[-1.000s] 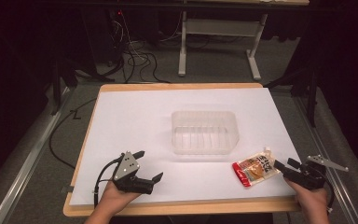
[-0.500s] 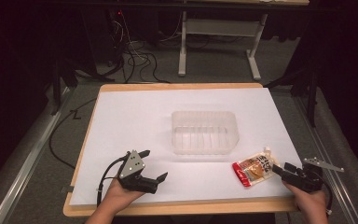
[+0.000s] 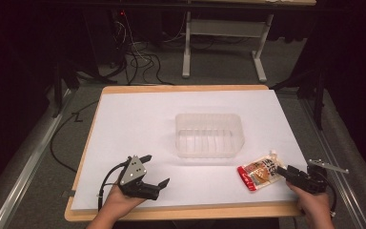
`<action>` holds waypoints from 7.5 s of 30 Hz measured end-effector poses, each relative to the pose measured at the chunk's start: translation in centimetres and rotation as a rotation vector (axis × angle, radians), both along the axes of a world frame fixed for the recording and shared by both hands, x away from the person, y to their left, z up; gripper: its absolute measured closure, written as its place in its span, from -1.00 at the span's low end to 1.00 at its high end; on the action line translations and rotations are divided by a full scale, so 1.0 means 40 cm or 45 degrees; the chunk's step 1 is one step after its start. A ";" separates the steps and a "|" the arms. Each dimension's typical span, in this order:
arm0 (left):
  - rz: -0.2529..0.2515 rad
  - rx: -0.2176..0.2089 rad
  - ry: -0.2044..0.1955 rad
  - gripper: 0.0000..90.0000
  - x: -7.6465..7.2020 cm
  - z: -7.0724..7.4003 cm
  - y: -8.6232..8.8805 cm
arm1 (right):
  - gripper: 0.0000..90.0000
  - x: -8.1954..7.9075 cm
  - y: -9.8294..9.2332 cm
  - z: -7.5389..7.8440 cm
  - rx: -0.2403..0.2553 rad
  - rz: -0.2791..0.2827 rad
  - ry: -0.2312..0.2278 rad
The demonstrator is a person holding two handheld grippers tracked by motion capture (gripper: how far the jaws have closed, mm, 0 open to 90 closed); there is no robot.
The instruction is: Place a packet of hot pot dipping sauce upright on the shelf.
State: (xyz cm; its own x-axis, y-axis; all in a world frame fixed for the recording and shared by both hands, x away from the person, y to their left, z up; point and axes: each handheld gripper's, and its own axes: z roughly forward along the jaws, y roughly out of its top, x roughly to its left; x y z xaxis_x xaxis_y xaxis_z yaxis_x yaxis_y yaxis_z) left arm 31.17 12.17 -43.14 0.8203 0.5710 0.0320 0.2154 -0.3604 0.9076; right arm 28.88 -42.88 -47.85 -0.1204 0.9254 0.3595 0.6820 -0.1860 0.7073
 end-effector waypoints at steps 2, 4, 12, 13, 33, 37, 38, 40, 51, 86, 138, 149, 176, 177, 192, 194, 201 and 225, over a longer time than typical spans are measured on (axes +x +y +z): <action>-0.004 0.000 0.003 -0.90 0.000 0.000 -0.001 | -0.03 0.000 -0.004 -0.002 0.048 -0.007 0.000; -0.008 0.006 0.003 -0.90 0.000 -0.002 -0.003 | 0.00 0.000 -0.007 -0.004 0.074 -0.005 -0.004; -0.014 0.015 0.006 -0.90 0.000 -0.003 -0.004 | 0.13 0.002 0.008 0.007 0.108 0.065 -0.052; -0.015 0.015 0.008 -0.90 0.000 -0.004 -0.004 | 0.14 0.003 0.013 0.009 0.096 0.065 -0.052; -0.012 -0.002 0.007 -0.89 -0.003 -0.002 0.001 | 1.00 0.007 0.005 0.009 0.019 0.046 -0.031; -0.008 -0.005 0.004 -0.88 -0.004 -0.002 0.001 | 1.00 -0.001 0.015 0.032 -0.010 0.081 -0.116; -0.008 -0.005 0.004 -0.88 -0.004 -0.002 0.001 | 1.00 -0.003 0.018 0.038 -0.015 0.090 -0.143; -0.012 -0.005 -0.007 -0.87 -0.006 -0.001 0.001 | 1.00 -0.009 0.023 0.052 -0.016 0.105 -0.194; -0.013 -0.013 -0.027 -0.87 -0.007 0.000 0.002 | 1.00 -0.034 0.075 0.122 -0.035 0.189 -0.419; -0.017 -0.001 -0.030 -0.86 -0.007 0.000 0.001 | 1.00 -0.076 0.118 0.214 -0.210 0.052 -0.716; -0.022 0.014 -0.034 -0.85 -0.008 -0.001 0.001 | 1.00 -0.052 0.127 0.137 -0.275 0.064 -0.530; 0.017 0.006 -0.052 -0.85 -0.006 0.001 0.006 | 1.00 -0.067 0.158 0.169 -0.190 0.100 -0.598; 0.077 -0.016 -0.075 -0.85 -0.005 0.006 0.027 | 1.00 -0.038 0.300 0.253 -0.058 0.253 -0.675; 0.079 -0.016 -0.076 -0.85 -0.005 0.007 0.027 | 1.00 -0.035 0.304 0.255 -0.050 0.258 -0.675; 0.089 -0.027 -0.085 -0.85 -0.006 0.009 0.029 | 1.00 0.005 0.384 0.258 -0.014 0.306 -0.664; 0.089 -0.026 -0.085 -0.85 -0.006 0.009 0.030 | 1.00 0.007 0.389 0.258 -0.016 0.309 -0.667; 0.091 -0.025 -0.084 -0.85 -0.006 0.009 0.032 | 1.00 0.025 0.421 0.259 0.004 0.307 -0.650; 0.085 -0.041 -0.078 -0.85 -0.006 0.012 0.037 | 1.00 0.092 0.488 0.246 -0.014 0.301 -0.619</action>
